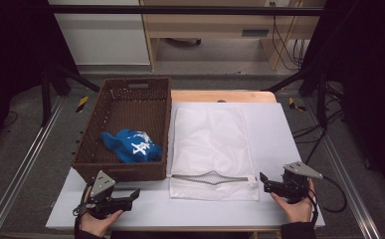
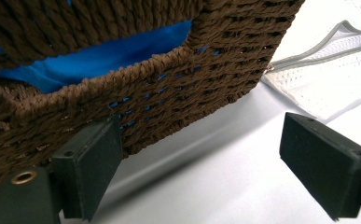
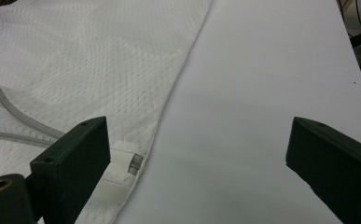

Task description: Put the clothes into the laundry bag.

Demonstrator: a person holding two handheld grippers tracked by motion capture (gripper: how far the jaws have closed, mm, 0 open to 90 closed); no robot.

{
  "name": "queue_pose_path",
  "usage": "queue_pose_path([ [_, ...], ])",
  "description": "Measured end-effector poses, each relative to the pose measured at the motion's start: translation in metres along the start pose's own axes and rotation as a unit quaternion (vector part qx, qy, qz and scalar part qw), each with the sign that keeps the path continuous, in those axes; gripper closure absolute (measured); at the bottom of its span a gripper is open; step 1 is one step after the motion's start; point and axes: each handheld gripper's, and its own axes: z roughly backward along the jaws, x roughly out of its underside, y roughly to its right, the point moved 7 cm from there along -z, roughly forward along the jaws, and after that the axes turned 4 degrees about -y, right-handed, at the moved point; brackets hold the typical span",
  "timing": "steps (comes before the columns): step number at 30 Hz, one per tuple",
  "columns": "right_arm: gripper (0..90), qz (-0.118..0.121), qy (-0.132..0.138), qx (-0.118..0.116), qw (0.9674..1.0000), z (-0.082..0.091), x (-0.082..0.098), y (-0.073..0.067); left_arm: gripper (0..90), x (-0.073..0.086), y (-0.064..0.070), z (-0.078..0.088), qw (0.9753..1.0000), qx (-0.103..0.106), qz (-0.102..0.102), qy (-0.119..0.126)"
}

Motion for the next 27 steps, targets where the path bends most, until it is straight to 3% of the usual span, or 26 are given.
queue_pose_path([
  [10, 9.3, 0.004, 0.012, 0.012, 0.9998, 0.003, -0.003, -0.005, 12.7, -0.004, -0.003, 0.009, 0.9999, -0.004, 0.002, 0.012],
  [12, 9.4, -0.003, 0.012, 0.007, 0.9999, 0.005, -0.003, -0.007, 12.8, -0.006, -0.002, 0.012, 0.9998, -0.004, 0.004, 0.019],
  [17, 9.3, 0.001, 0.016, 0.005, 0.9999, 0.004, -0.005, -0.01, 13.5, -0.014, 0.001, 0.02, 0.9995, -0.004, -0.001, 0.032],
  [27, 8.5, 0.009, 0.028, 0.002, 0.9996, 0.006, -0.009, -0.018, 14.4, -0.03, 0.0, 0.037, 0.9979, -0.005, 0.01, 0.063],
])
